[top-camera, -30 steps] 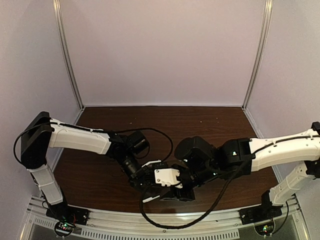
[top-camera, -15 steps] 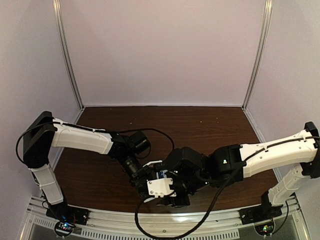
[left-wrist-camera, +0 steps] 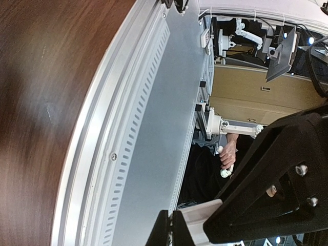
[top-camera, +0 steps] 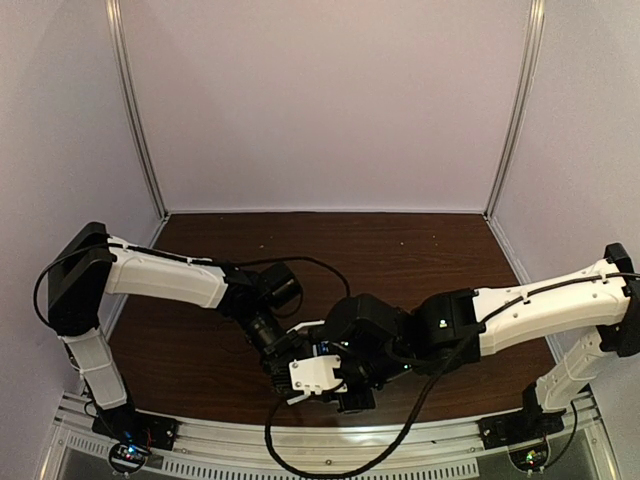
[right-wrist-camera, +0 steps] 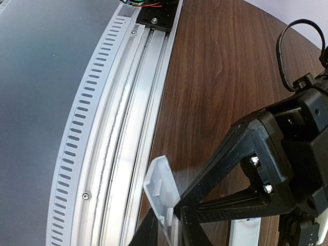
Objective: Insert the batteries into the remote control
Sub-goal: Pass from the left arm to the right, then pass from the right arm to the left
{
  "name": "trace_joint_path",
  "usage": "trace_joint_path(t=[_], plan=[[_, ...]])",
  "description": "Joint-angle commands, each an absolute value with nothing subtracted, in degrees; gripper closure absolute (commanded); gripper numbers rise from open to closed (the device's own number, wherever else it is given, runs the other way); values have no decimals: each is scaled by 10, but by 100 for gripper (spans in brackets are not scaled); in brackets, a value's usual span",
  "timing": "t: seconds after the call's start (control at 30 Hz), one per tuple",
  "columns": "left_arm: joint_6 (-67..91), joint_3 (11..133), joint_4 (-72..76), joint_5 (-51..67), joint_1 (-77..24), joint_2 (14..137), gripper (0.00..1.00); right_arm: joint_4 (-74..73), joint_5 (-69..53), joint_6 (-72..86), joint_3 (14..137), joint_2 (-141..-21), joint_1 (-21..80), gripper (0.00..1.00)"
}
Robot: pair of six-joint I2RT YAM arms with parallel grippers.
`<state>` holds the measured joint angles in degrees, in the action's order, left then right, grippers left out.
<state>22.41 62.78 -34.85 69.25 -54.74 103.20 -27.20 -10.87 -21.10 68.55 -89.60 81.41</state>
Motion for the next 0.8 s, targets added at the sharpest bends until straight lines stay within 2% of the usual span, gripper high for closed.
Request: trace_joint_path(t=[0.0,0.07,0.1,0.3,0.4,0.43,0.57,0.77], plan=[[213,645,-355,707,-544,1040,100,-276,-100,-211,697,-901,821,89],[213,647,-355,707,-544,1041,100,-276,-100,-212,694,-898,821,98],[213,647,-355,706,-545,1041,99,-276,-101,-211,694,-897,821,100],[214,660,-354,700,-535,1028,47,-273,-110,-203,688,-877,822,100],[223,673,-344,696,-521,1021,10,-271,-112,-200,681,-867,821,100],[222,679,-344,695,-513,1019,4,-269,-113,-198,678,-863,821,100],[236,699,-316,662,-450,990,3,-253,-114,-174,662,-849,816,100],[259,674,-229,463,-356,857,2,-167,-205,-58,629,-801,718,100]])
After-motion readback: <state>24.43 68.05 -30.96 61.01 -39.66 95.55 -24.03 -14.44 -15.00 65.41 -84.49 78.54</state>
